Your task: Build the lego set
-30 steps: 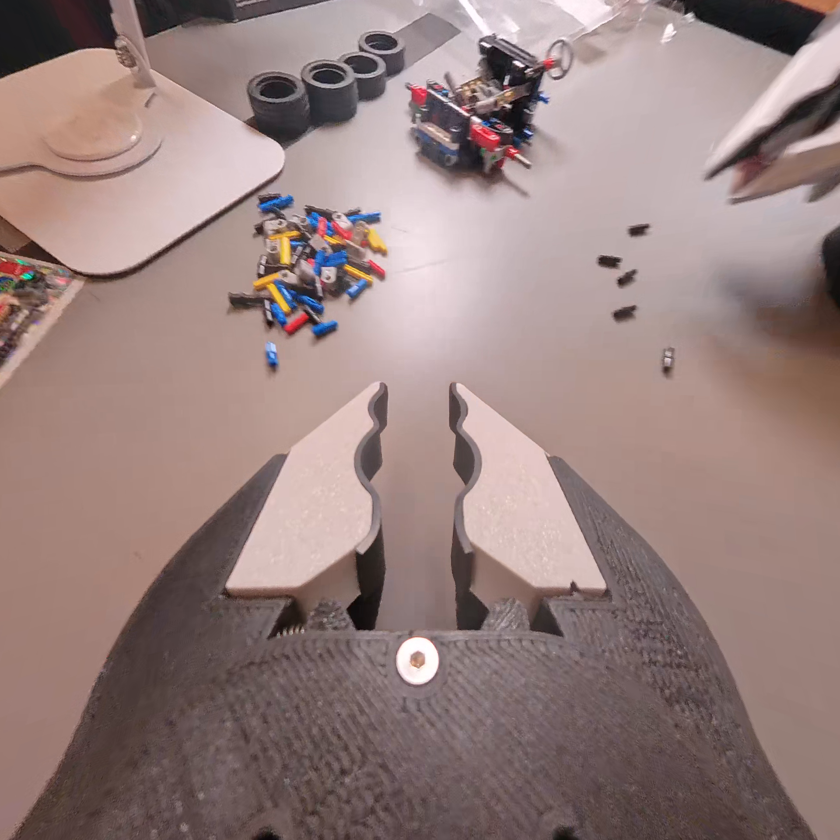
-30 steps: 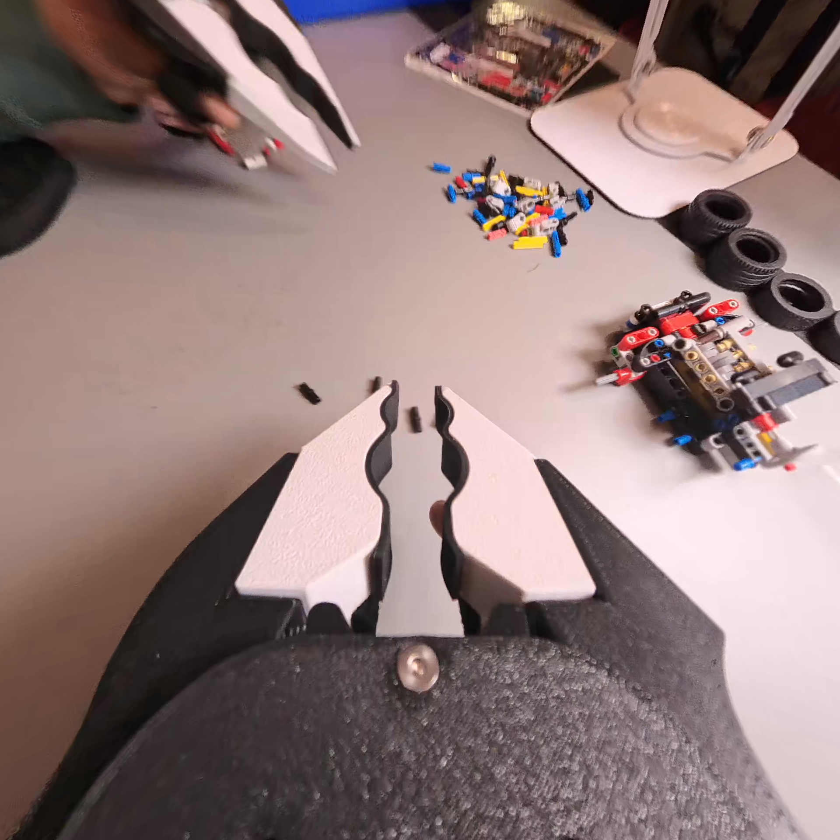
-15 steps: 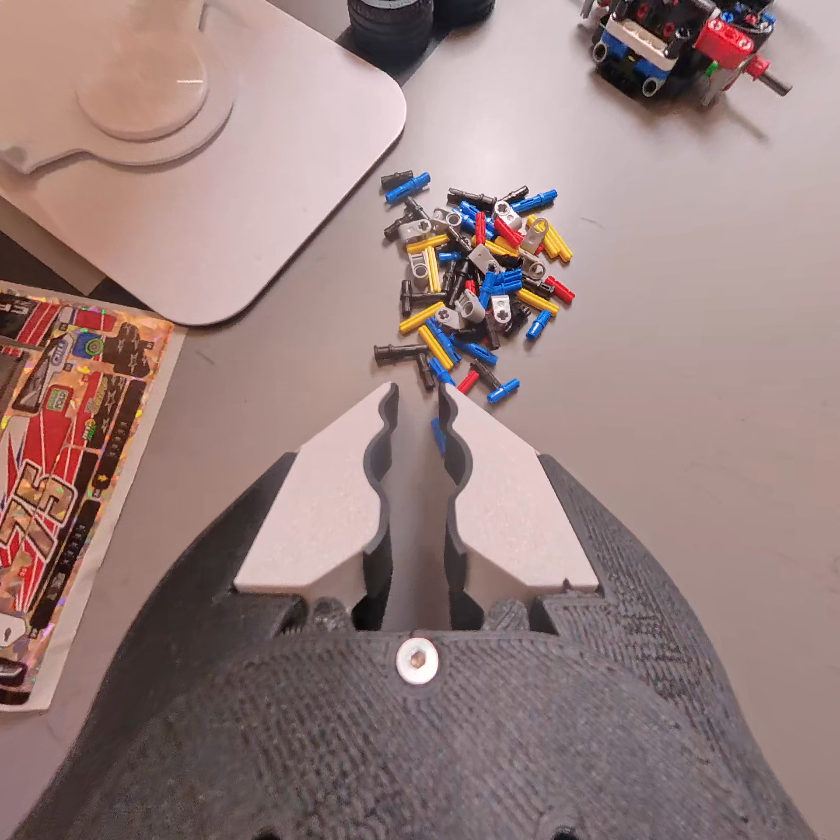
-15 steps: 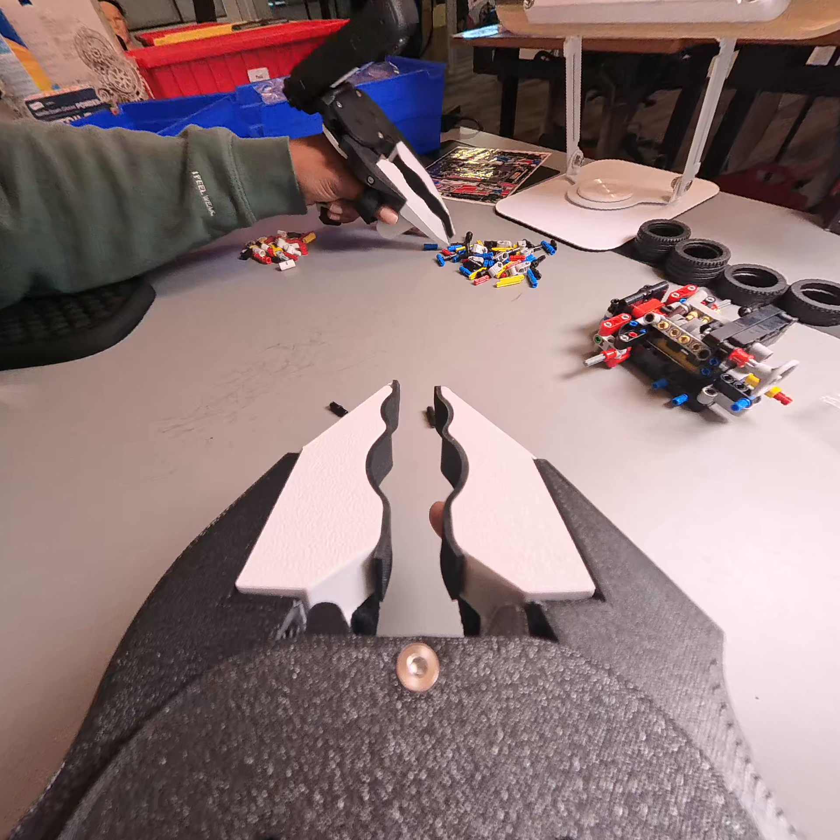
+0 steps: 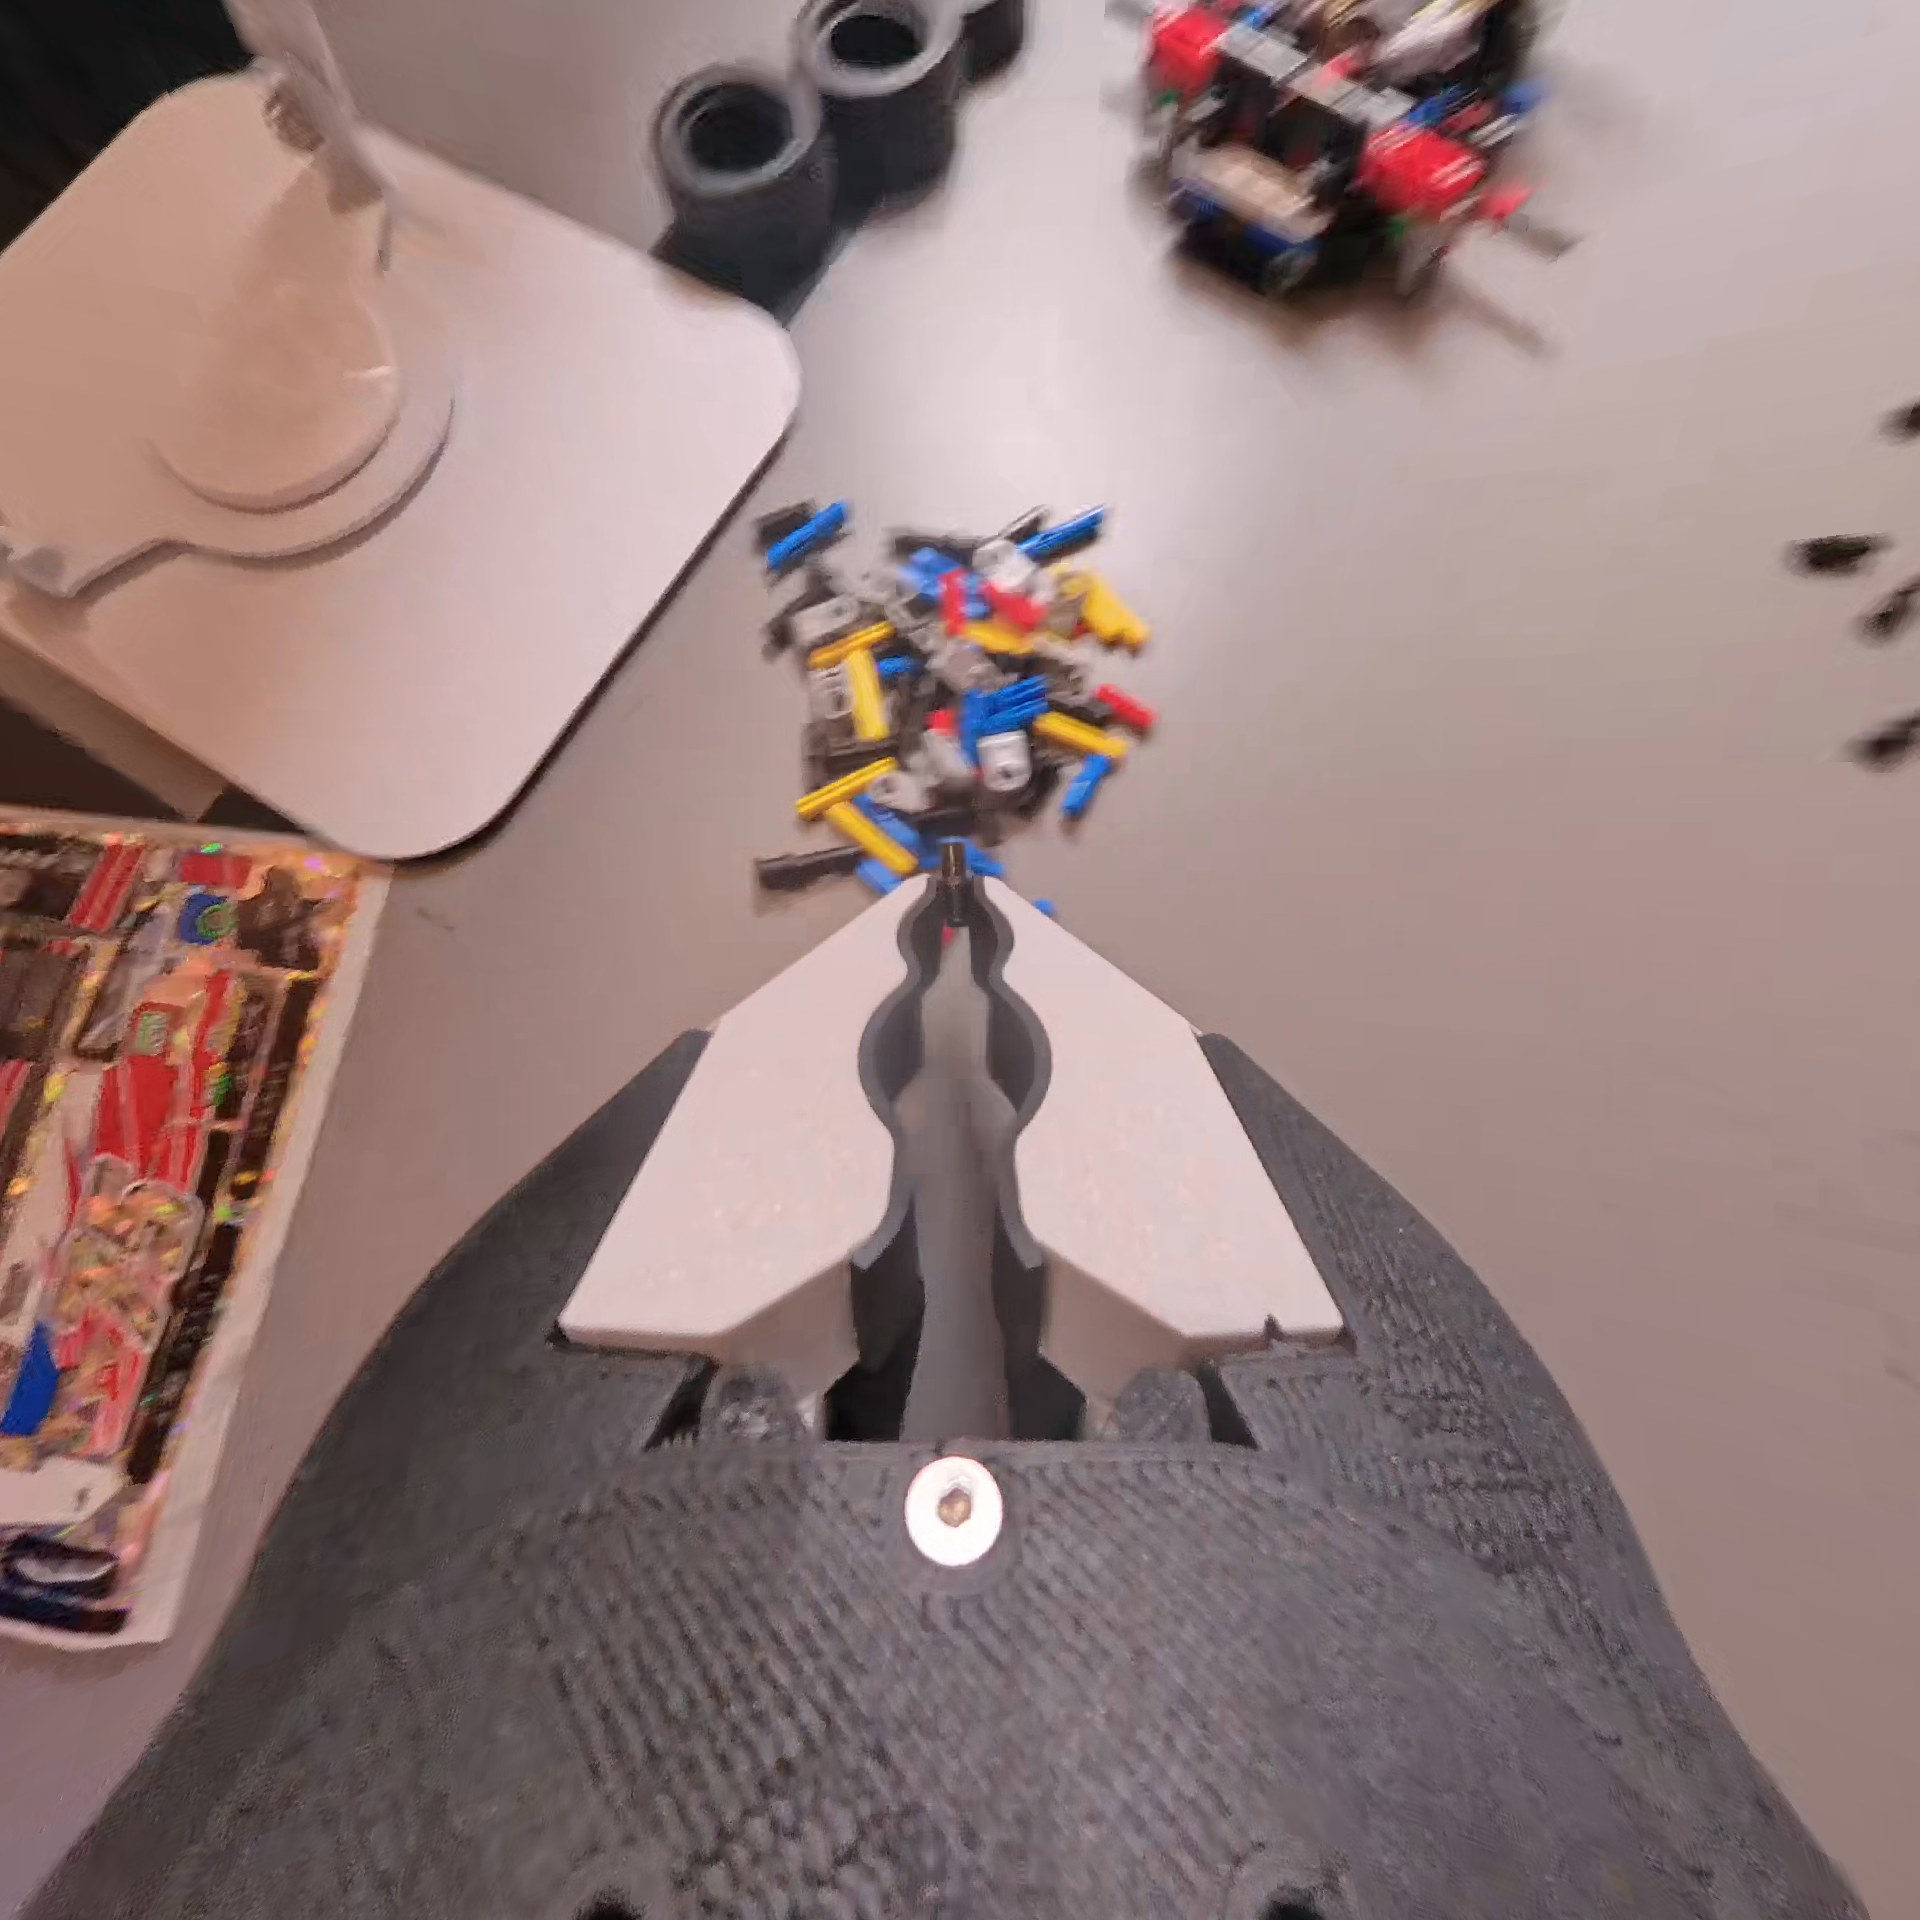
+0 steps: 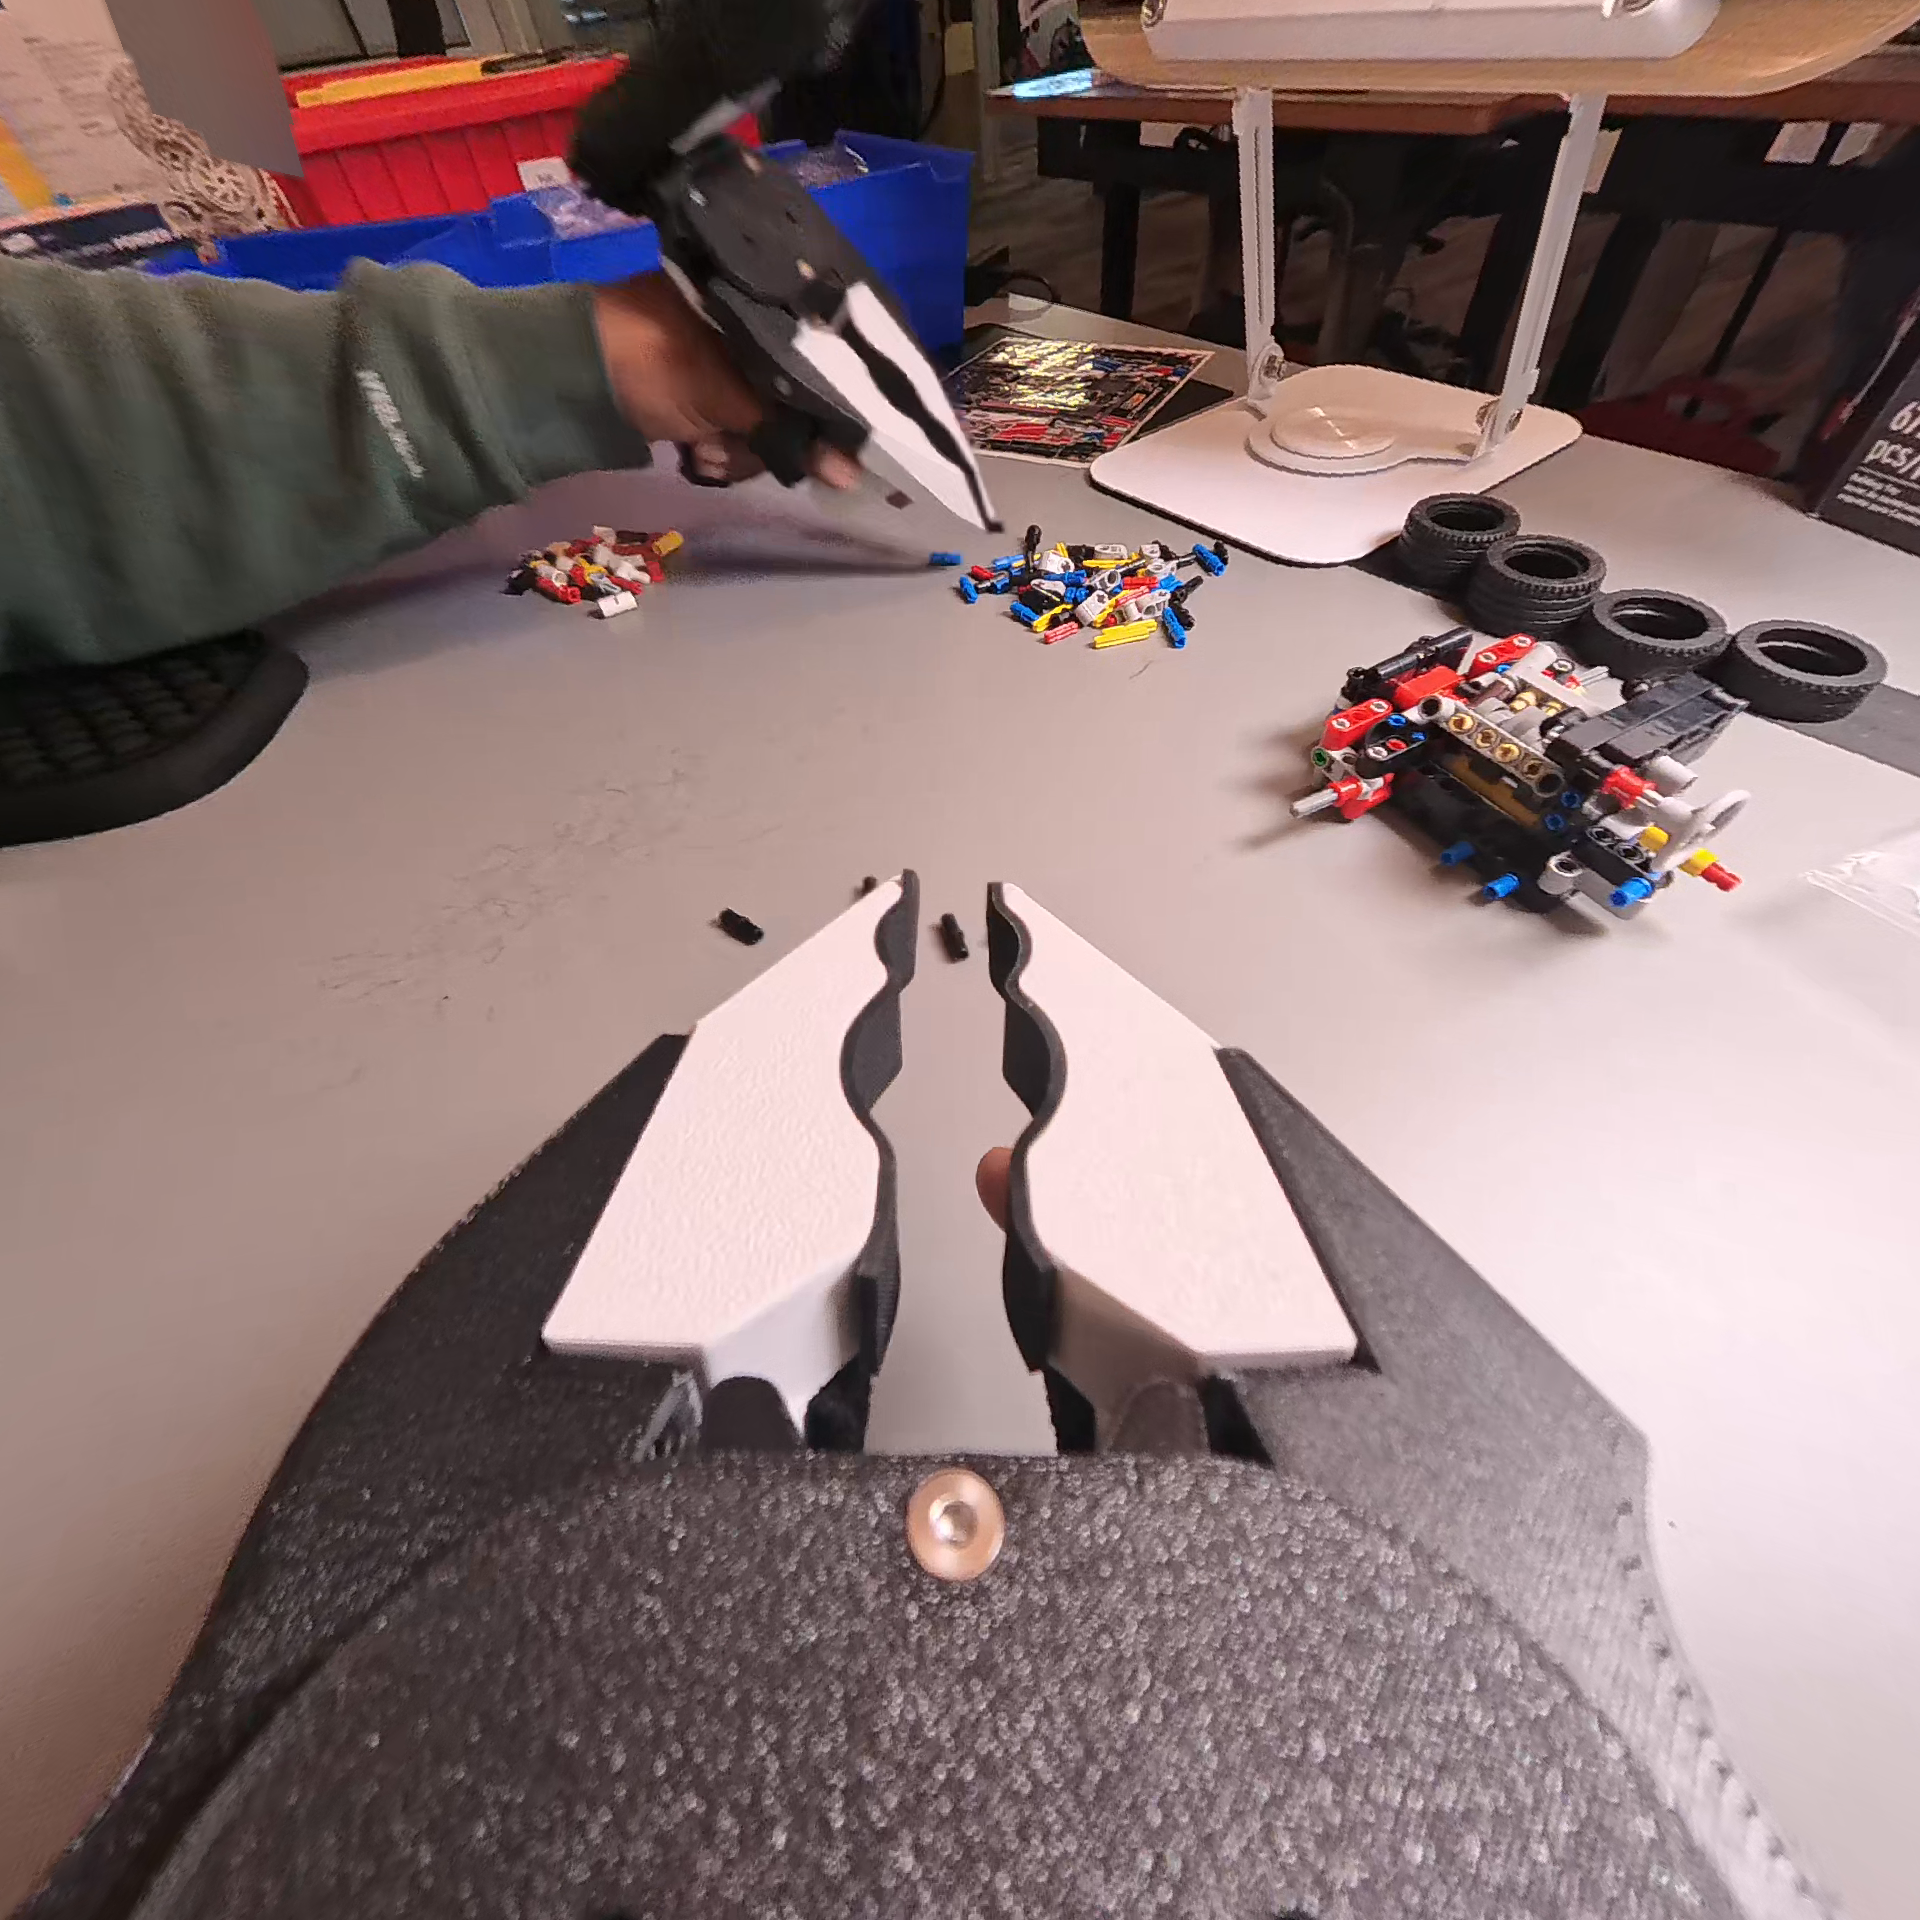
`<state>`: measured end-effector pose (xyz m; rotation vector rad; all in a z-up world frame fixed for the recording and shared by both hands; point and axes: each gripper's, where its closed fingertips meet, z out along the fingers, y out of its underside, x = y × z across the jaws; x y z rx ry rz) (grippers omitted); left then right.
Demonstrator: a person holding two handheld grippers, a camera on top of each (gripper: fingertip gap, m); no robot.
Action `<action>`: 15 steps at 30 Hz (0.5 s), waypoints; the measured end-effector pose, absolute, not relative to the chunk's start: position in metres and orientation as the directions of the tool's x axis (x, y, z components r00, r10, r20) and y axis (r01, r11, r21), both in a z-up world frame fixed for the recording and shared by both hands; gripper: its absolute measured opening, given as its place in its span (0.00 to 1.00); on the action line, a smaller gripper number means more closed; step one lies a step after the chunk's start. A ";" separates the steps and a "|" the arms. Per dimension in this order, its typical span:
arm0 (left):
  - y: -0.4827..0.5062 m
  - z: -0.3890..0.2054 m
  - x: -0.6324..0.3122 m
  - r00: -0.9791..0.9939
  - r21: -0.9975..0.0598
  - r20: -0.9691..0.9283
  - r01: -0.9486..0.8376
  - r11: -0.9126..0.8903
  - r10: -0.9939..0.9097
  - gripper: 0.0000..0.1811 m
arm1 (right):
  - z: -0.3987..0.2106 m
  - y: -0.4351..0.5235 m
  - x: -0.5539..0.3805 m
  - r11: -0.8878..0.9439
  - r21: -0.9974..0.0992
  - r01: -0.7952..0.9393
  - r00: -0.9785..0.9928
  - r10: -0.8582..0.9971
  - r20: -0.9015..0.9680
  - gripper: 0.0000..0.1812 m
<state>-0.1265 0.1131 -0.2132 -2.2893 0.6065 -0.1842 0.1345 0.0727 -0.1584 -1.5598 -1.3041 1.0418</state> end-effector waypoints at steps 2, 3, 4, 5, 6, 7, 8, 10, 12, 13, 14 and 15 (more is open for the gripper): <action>0.089 -0.195 -0.086 0.823 -0.735 0.013 -0.378 -0.563 -0.569 0.02 | -0.164 0.078 0.137 -0.103 -0.938 0.330 0.146 0.988 -0.057 0.06; 0.073 -0.192 -0.060 0.781 -0.738 0.051 -0.391 -0.551 -0.623 0.02 | -0.169 0.083 0.138 -0.090 -0.928 0.361 0.169 0.985 -0.030 0.06; 0.060 -0.193 -0.037 0.743 -0.734 0.076 -0.410 -0.542 -0.665 0.02 | -0.175 0.087 0.140 -0.076 -0.915 0.397 0.184 0.983 -0.002 0.06; 0.048 -0.196 -0.017 0.710 -0.728 0.085 -0.435 -0.530 -0.699 0.01 | -0.181 0.089 0.140 -0.065 -0.899 0.434 0.190 0.982 0.021 0.07; 0.039 -0.202 0.000 0.683 -0.720 0.092 -0.457 -0.522 -0.725 0.01 | -0.186 0.089 0.140 -0.056 -0.884 0.464 0.190 0.981 0.038 0.07; 0.033 -0.207 0.016 0.664 -0.718 0.101 -0.467 -0.517 -0.741 0.01 | -0.190 0.089 0.140 -0.051 -0.872 0.488 0.188 0.981 0.048 0.08; 0.029 -0.210 0.029 0.646 -0.719 0.115 -0.470 -0.512 -0.755 0.01 | -0.193 0.088 0.139 -0.047 -0.860 0.508 0.187 0.981 0.056 0.08; 0.026 -0.217 0.047 0.623 -0.711 0.111 -0.495 -0.500 -0.775 0.02 | -0.200 0.086 0.137 -0.034 -0.833 0.552 0.185 0.979 0.083 0.08; 0.026 -0.225 0.056 0.608 -0.692 0.084 -0.535 -0.485 -0.790 0.02 | -0.209 0.089 0.137 -0.021 -0.798 0.602 0.188 0.975 0.116 0.08; 0.025 -0.227 0.062 0.596 -0.687 0.096 -0.540 -0.487 -0.797 0.02 | -0.213 0.090 0.137 -0.016 -0.780 0.626 0.187 0.974 0.130 0.08; 0.024 -0.229 0.066 0.591 -0.683 0.103 -0.543 -0.489 -0.800 0.02 | -0.216 0.092 0.136 -0.010 -0.762 0.647 0.187 0.972 0.146 0.08; 0.024 -0.231 0.067 0.590 -0.677 0.095 -0.553 -0.486 -0.802 0.02 | -0.219 0.094 0.135 -0.004 -0.747 0.664 0.186 0.970 0.160 0.08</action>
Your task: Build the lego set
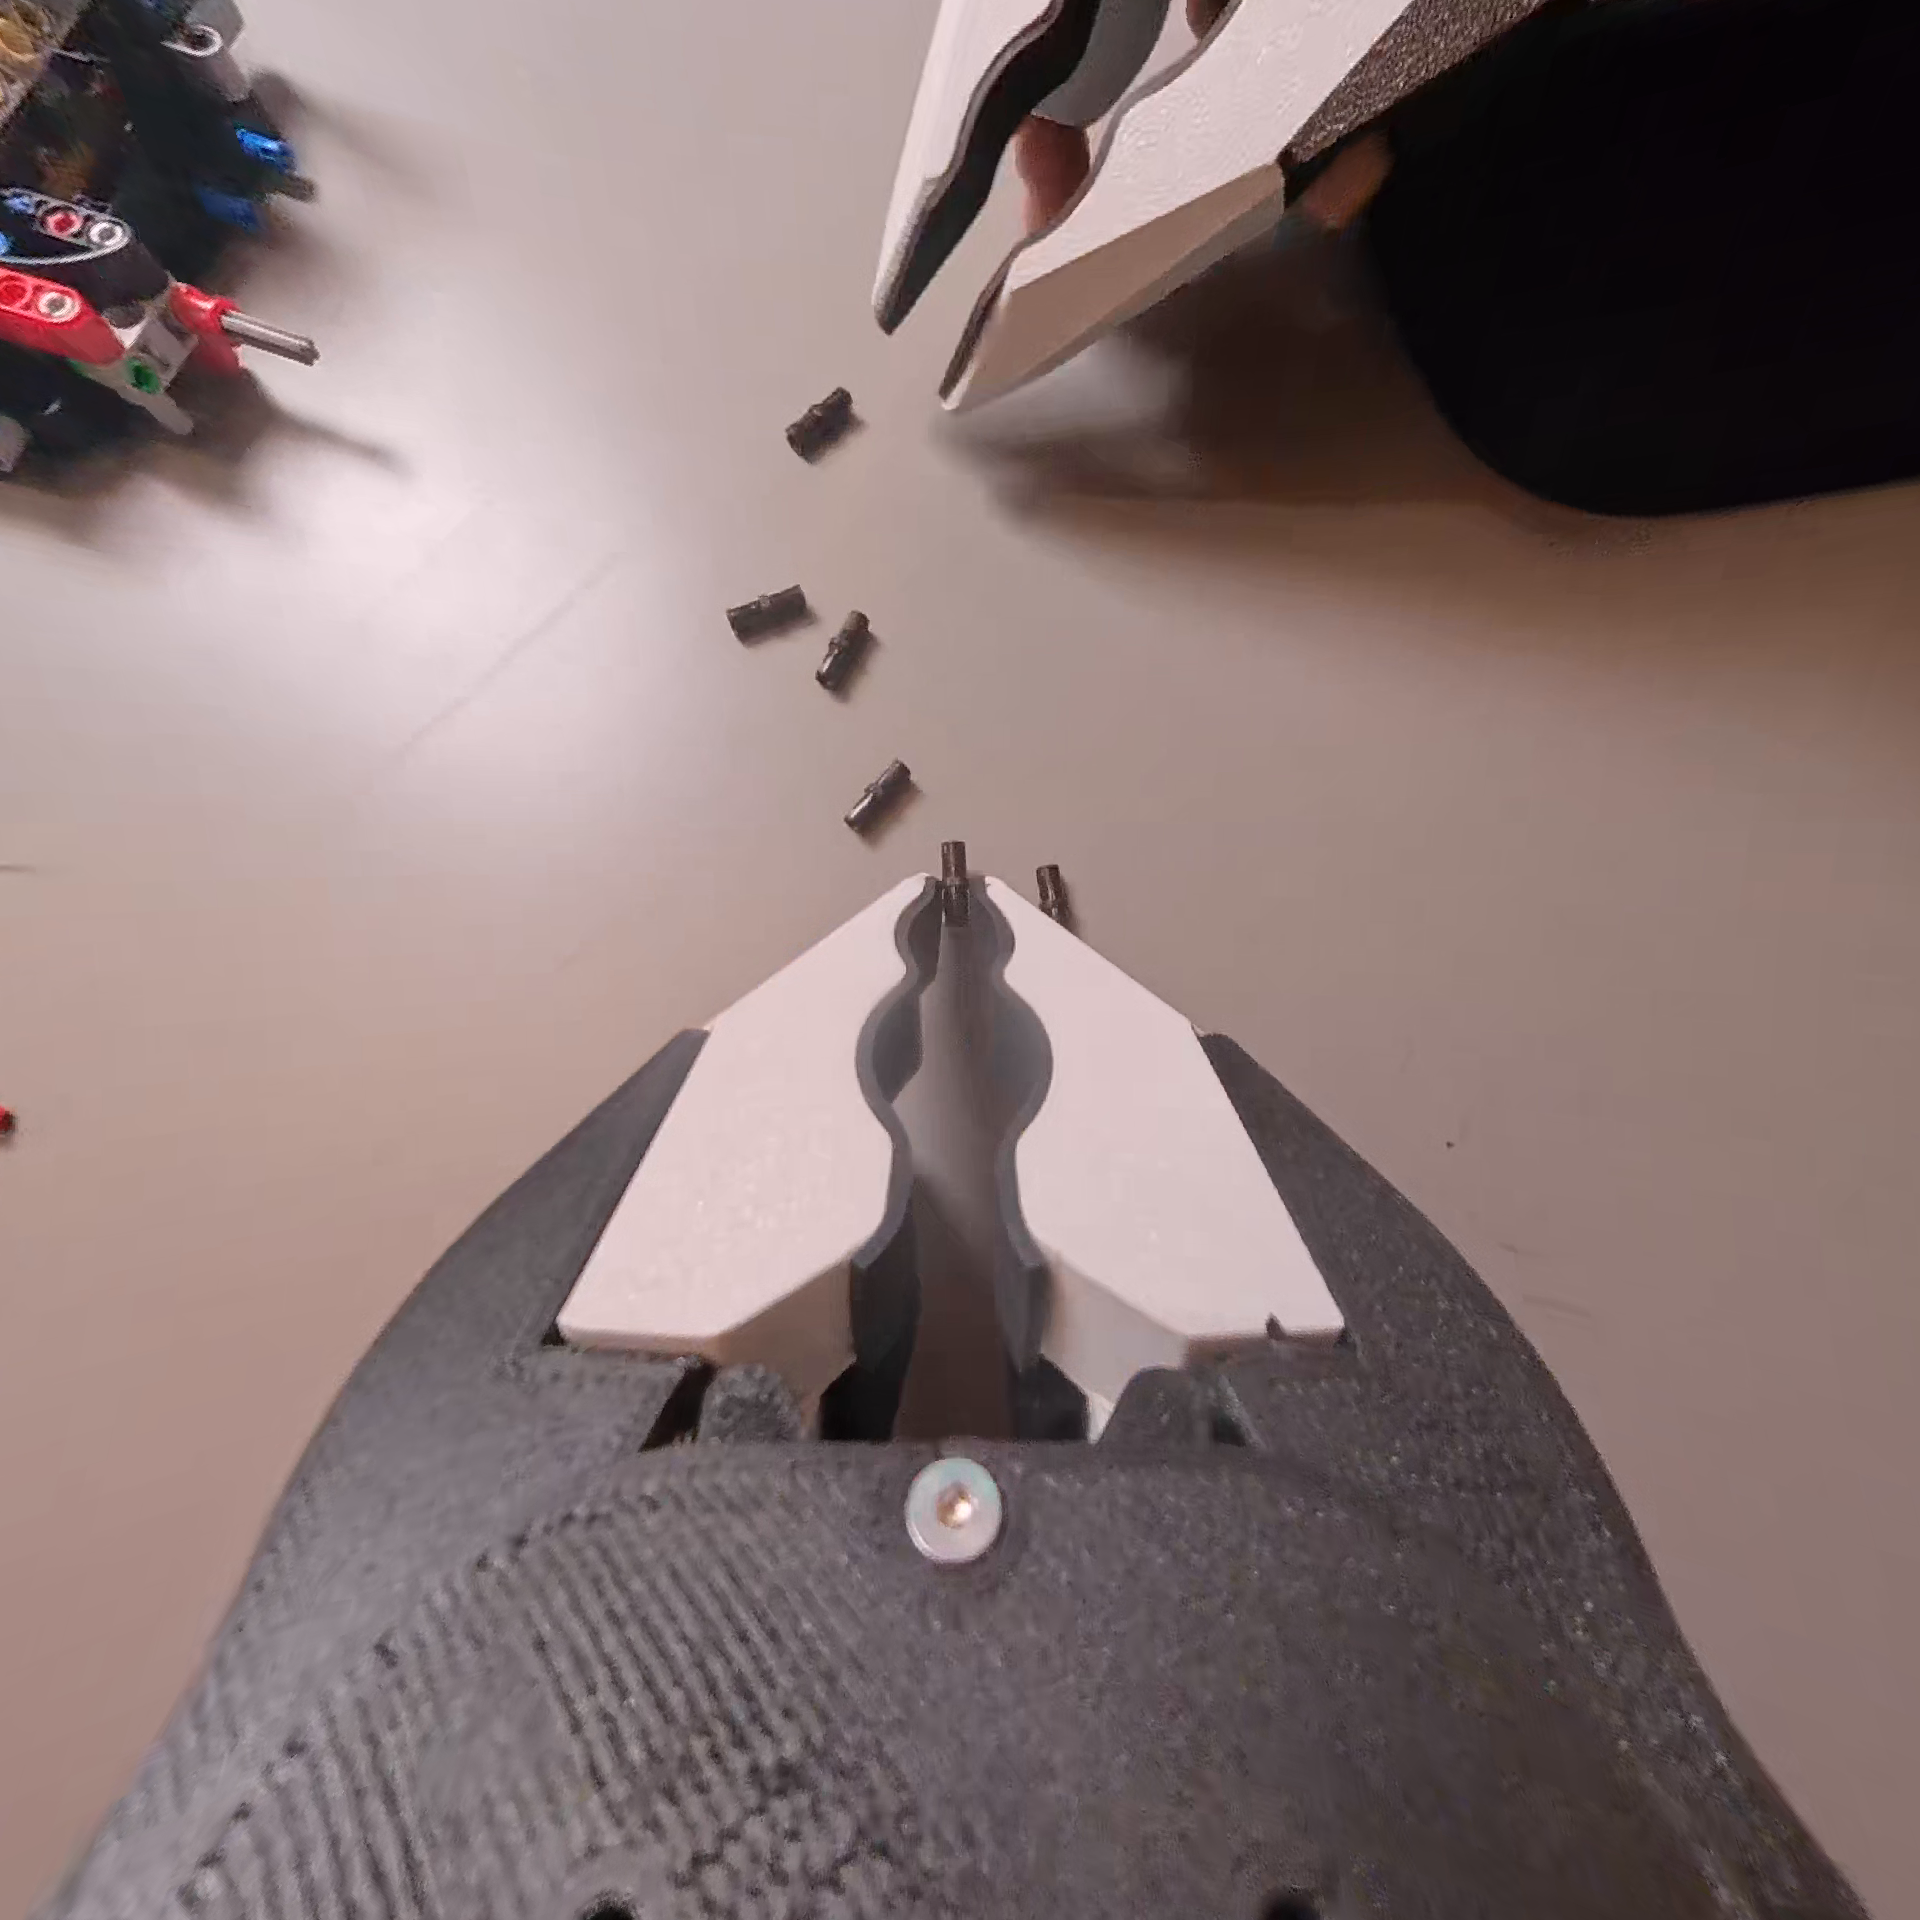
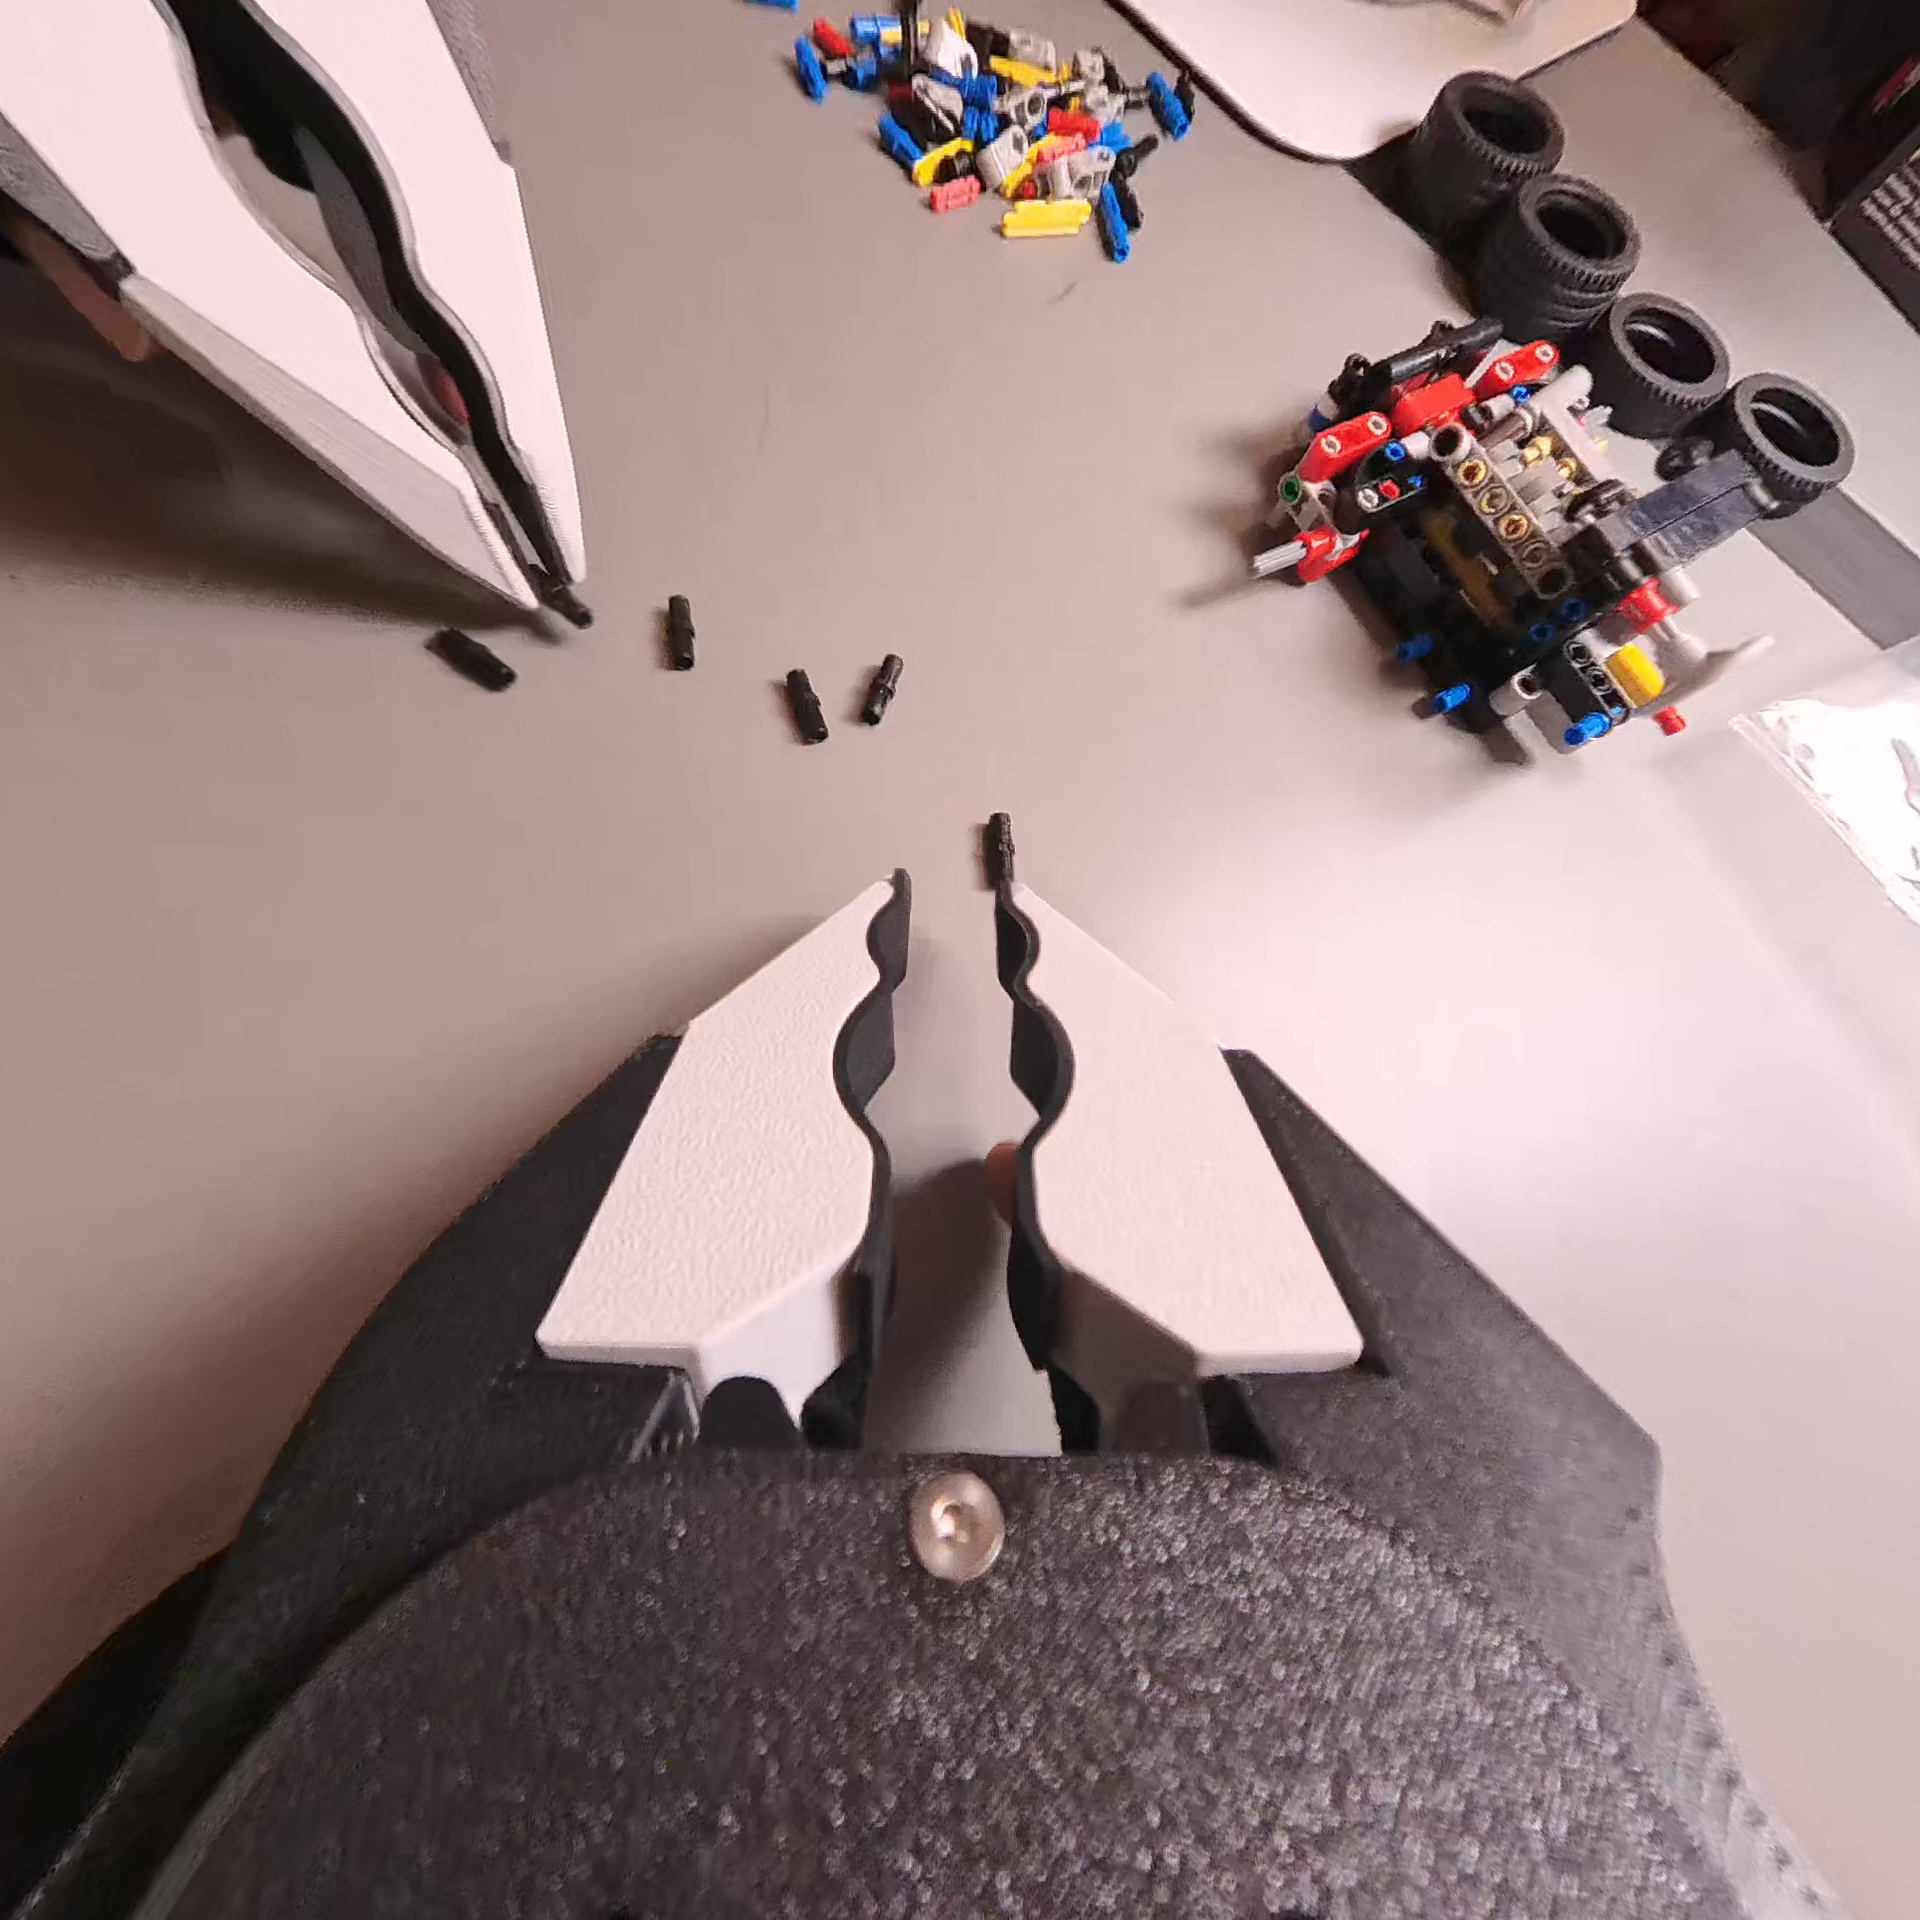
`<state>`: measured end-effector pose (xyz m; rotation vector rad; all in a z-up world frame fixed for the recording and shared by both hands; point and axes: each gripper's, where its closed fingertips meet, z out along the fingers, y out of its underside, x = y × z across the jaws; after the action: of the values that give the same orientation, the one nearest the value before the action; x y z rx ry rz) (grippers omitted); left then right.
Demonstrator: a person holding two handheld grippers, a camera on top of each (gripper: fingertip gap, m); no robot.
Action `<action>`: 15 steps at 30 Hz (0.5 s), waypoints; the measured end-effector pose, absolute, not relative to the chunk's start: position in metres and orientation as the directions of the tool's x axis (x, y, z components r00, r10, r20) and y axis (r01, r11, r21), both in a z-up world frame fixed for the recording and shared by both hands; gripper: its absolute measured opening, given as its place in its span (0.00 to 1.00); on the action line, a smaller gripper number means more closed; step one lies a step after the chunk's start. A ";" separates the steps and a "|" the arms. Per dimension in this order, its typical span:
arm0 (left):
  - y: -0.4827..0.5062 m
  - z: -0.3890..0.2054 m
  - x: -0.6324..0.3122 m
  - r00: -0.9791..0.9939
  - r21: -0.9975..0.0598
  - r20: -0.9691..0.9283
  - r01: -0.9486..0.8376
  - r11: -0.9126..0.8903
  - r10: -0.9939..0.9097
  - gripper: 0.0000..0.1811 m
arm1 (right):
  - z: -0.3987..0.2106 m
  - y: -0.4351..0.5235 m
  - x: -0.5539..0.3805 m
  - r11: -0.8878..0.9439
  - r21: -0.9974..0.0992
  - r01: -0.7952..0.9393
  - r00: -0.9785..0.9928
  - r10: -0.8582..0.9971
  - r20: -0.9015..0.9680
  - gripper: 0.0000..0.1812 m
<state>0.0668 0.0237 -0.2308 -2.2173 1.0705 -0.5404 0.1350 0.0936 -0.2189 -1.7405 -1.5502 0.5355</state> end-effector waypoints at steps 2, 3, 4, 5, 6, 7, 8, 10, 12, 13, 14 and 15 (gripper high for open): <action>0.024 -0.235 0.066 0.589 -0.666 0.070 -0.573 -0.477 -0.805 0.02 | -0.223 0.096 0.132 0.007 -0.718 0.696 0.176 0.968 0.179 0.08; 0.024 -0.236 0.066 0.586 -0.665 0.070 -0.576 -0.476 -0.807 0.02 | -0.225 0.098 0.130 0.010 -0.704 0.710 0.172 0.967 0.187 0.08; 0.023 -0.236 0.066 0.586 -0.667 0.073 -0.573 -0.476 -0.807 0.03 | -0.226 0.100 0.128 0.013 -0.695 0.719 0.169 0.966 0.194 0.08; 0.022 -0.236 0.065 0.589 -0.670 0.074 -0.568 -0.477 -0.805 0.05 | -0.227 0.102 0.127 0.011 -0.685 0.728 0.166 0.967 0.192 0.08; 0.022 -0.235 0.063 0.596 -0.673 0.073 -0.562 -0.481 -0.800 0.07 | -0.228 0.103 0.125 0.005 -0.674 0.738 0.161 0.970 0.183 0.08; 0.022 -0.232 0.061 0.604 -0.681 0.075 -0.550 -0.484 -0.793 0.08 | -0.230 0.104 0.124 -0.004 -0.660 0.751 0.155 0.973 0.171 0.08; 0.021 -0.229 0.059 0.613 -0.693 0.080 -0.533 -0.486 -0.786 0.09 | -0.231 0.104 0.124 -0.009 -0.645 0.764 0.146 0.976 0.160 0.08; 0.017 -0.220 0.054 0.634 -0.719 0.087 -0.494 -0.489 -0.769 0.10 | -0.234 0.104 0.123 -0.008 -0.611 0.792 0.125 0.981 0.148 0.08; 0.014 -0.216 0.046 0.656 -0.735 0.069 -0.475 -0.483 -0.751 0.11 | -0.235 0.105 0.121 0.001 -0.591 0.806 0.106 0.984 0.145 0.08; 0.013 -0.216 0.042 0.665 -0.737 0.056 -0.476 -0.480 -0.745 0.11 | -0.235 0.104 0.120 -0.001 -0.585 0.811 0.100 0.985 0.138 0.07; 0.012 -0.217 0.039 0.670 -0.737 0.050 -0.476 -0.480 -0.741 0.11 | -0.235 0.104 0.120 -0.003 -0.578 0.816 0.095 0.987 0.128 0.07; 0.011 -0.219 0.037 0.670 -0.734 0.054 -0.476 -0.484 -0.740 0.11 | -0.235 0.104 0.120 -0.005 -0.573 0.820 0.090 0.989 0.120 0.06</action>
<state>0.0372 0.0108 -0.2195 -2.1720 0.9328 -0.4786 0.1196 0.1036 -0.2353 -1.8682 -1.7719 0.4367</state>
